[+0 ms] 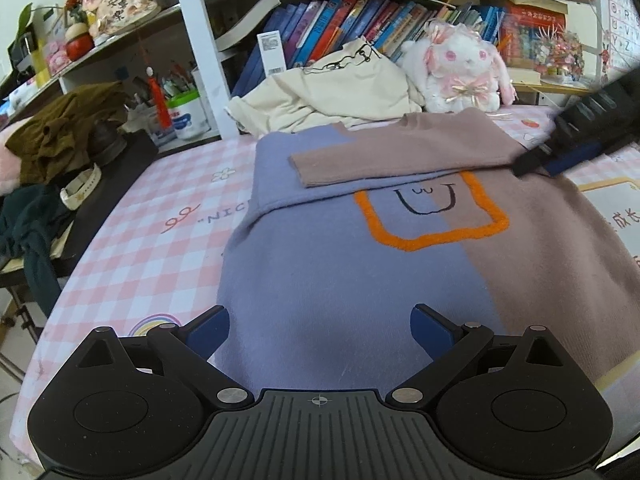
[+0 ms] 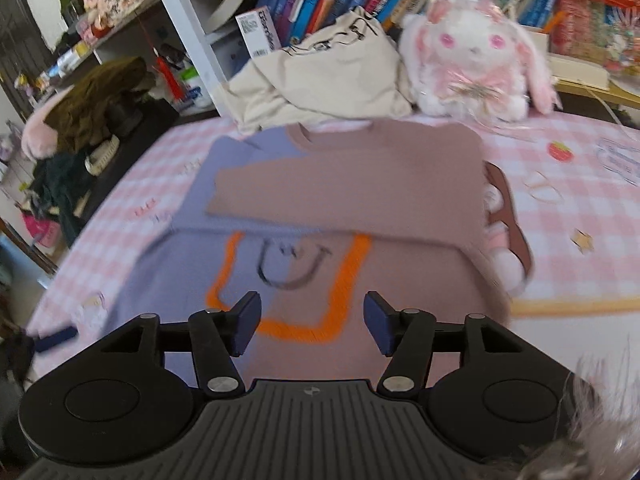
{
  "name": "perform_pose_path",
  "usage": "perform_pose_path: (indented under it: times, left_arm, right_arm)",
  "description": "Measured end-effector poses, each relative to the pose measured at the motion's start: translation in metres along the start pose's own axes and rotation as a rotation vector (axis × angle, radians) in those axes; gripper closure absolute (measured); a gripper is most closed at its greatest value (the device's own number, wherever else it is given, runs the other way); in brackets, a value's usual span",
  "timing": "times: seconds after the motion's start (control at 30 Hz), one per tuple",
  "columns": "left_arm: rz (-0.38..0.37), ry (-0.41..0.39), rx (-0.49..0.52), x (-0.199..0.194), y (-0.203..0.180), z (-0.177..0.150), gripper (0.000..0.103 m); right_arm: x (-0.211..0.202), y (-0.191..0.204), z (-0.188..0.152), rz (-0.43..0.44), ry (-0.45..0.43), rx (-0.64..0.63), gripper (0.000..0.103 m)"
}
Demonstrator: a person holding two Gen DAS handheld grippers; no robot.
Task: Fold clothes
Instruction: 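Release the mauve sleeve and smooth it flat with the right gripper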
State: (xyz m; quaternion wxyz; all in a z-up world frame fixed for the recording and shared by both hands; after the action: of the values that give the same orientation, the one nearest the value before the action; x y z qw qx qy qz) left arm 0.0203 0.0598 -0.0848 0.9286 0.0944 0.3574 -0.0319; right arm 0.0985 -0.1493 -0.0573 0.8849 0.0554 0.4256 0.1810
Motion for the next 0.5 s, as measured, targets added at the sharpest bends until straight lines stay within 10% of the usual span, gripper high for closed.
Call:
perform_pose_path:
  times: [0.5]
  left_arm:
    - [-0.058,0.033,0.061,0.004,0.001,-0.005,0.004]
  right_arm:
    - [-0.046,-0.044,-0.089,-0.168,0.052,0.065,0.037]
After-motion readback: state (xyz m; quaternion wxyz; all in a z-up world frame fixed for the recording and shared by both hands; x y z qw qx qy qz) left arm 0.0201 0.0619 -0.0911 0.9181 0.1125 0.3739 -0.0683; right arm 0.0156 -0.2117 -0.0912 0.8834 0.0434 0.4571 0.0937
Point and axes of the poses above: each gripper's, at about its wrist camera, not at the fingertips, and x roughly the way its jaws point, y to its left, z to its top, the point moved 8 cm from there along x, roughly the way its jaws point, and after that the axes turned 1 degree about -x, right-handed, at the moved point
